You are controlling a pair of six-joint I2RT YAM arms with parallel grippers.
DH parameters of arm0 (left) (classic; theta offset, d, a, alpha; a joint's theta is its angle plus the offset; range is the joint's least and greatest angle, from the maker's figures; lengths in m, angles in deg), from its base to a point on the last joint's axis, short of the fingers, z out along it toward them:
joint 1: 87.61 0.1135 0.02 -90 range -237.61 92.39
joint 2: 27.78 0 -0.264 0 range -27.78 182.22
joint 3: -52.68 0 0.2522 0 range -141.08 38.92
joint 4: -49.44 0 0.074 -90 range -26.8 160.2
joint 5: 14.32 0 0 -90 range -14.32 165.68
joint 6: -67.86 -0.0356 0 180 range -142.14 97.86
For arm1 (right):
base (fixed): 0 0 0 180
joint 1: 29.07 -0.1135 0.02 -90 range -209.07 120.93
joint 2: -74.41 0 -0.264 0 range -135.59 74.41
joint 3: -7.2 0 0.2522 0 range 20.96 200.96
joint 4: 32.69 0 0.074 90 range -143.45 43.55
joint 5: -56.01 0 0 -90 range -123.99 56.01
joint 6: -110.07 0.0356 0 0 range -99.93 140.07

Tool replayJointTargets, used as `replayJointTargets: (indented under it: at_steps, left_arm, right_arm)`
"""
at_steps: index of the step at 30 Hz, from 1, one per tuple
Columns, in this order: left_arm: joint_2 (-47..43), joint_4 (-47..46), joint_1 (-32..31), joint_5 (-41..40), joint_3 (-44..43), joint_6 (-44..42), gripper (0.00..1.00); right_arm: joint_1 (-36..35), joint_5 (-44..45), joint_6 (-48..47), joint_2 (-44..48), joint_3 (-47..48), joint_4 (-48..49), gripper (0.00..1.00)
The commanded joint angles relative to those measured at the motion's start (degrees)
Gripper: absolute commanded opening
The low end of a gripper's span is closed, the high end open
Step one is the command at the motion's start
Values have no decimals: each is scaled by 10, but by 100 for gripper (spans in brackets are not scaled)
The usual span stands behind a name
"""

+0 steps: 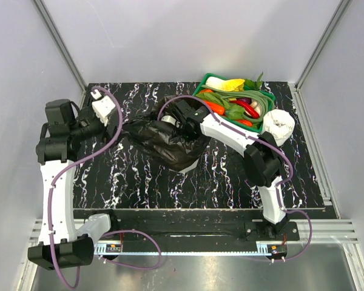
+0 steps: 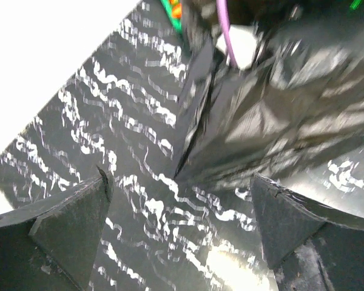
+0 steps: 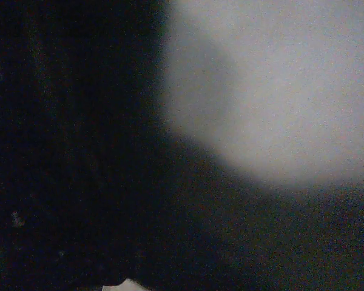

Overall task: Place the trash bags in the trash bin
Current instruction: Place the trash bag in the trash bin.

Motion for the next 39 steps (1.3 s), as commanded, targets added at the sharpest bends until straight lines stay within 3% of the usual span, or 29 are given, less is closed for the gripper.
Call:
replayJointTargets:
  at_steps: [1, 6, 10, 13, 30, 39]
  left_arm:
    - [10, -71, -4, 108, -64, 115, 99]
    - [31, -128, -94, 32, -102, 181, 99]
    - [54, -161, -205, -100, -94, 179, 99]
    - [72, -167, -242, -147, -84, 167, 99]
    - [47, -146, -254, -168, 28, 100, 99]
    - [56, -145, -254, -150, 21, 104, 99]
  right_arm:
    - [-3, 21, -7, -14, -2, 13, 83]
    - [-5, 29, -3, -12, 3, 11, 84]
    - [-5, 37, 2, -5, 3, 10, 85]
    - [-5, 44, 5, 1, 4, 7, 86]
    - [-5, 39, 21, 59, 64, -21, 99]
    - [-4, 47, 11, 82, 109, -48, 100]
